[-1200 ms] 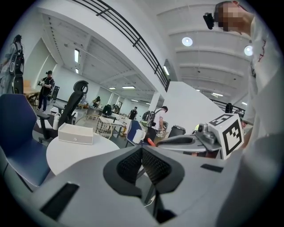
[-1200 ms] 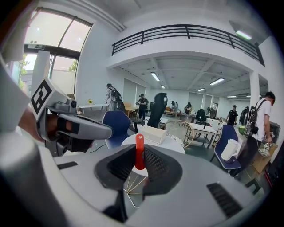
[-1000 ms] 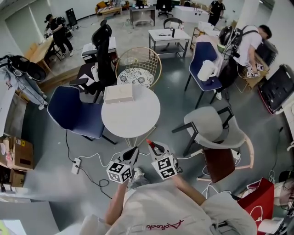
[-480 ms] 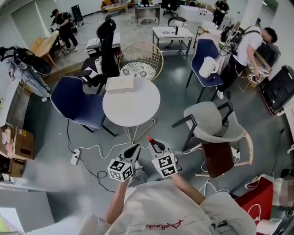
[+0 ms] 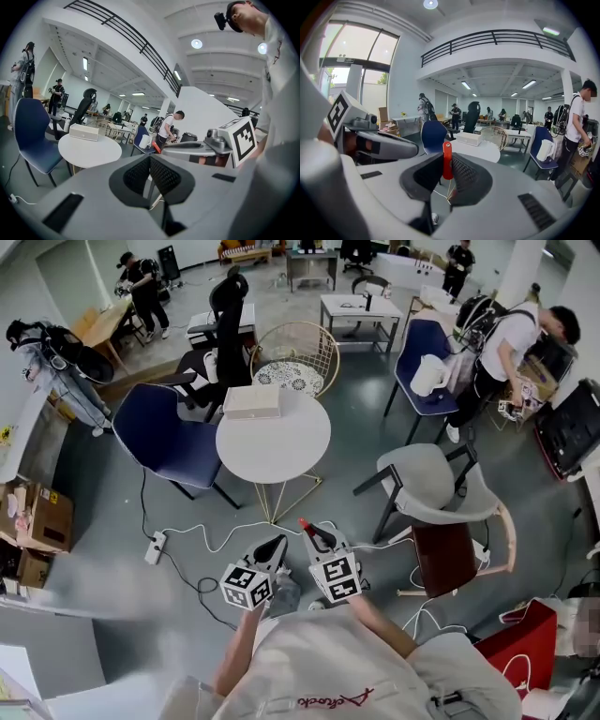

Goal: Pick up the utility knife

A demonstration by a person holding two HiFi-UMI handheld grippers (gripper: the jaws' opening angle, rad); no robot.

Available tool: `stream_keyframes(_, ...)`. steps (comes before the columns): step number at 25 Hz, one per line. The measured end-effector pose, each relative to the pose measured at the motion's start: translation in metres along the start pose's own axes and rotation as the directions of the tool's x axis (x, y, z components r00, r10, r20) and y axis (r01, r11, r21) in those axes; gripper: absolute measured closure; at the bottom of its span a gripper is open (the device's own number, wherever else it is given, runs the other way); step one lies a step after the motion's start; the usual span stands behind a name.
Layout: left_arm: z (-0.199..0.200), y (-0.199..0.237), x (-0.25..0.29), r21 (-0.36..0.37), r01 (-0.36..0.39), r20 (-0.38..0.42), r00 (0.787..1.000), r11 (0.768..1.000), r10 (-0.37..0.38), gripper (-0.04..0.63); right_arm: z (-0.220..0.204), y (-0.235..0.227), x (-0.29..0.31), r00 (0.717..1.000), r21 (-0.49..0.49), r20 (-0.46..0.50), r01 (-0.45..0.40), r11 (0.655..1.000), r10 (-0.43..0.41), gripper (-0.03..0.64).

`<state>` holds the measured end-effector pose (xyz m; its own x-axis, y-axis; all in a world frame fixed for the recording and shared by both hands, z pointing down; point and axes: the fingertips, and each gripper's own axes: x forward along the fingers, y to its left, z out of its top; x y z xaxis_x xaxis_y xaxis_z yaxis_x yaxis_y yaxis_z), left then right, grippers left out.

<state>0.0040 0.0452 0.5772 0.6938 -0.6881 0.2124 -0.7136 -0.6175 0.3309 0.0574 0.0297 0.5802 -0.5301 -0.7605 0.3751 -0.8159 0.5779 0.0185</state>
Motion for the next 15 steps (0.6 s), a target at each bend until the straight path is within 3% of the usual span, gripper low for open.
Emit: stream_keyframes(15,-0.008,-0.025,-0.017,0.008,0.031,0.019,0.999,0.999,-0.031,0.583,-0.003,0.015,-0.026,0.999,-0.011,0.027,0.023,1.000,-0.022,0.554)
